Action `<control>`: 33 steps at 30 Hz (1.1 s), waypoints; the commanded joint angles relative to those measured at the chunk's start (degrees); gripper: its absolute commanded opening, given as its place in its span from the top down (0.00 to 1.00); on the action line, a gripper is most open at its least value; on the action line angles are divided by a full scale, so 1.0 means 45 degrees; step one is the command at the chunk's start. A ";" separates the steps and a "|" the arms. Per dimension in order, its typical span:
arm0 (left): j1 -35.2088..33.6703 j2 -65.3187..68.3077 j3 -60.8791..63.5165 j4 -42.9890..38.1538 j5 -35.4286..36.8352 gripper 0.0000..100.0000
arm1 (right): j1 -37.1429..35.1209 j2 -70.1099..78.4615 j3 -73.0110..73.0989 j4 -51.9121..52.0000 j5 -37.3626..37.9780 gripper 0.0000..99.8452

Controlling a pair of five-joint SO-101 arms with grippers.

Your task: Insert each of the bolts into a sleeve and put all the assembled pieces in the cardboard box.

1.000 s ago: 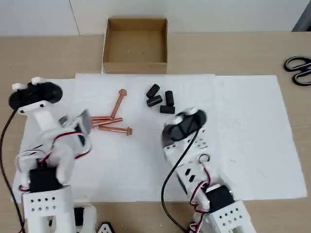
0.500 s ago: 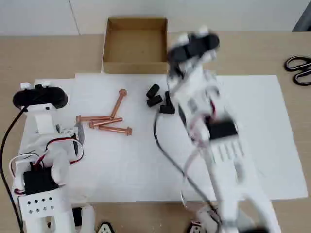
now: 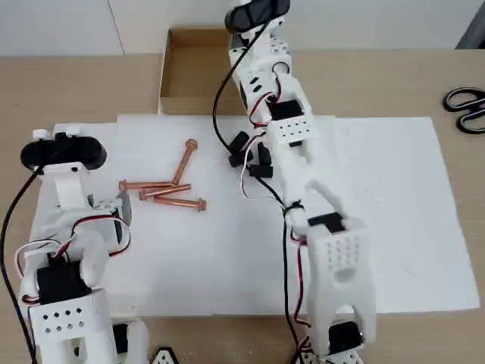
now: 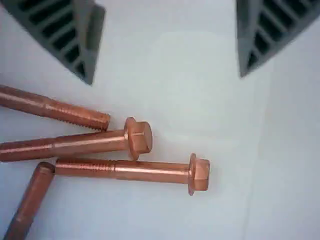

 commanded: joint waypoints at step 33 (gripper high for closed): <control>0.0000 -0.0059 -0.0205 0.0000 -0.0078 0.82 | -0.0264 0.6281 -1.3421 0.7101 0.0156 0.74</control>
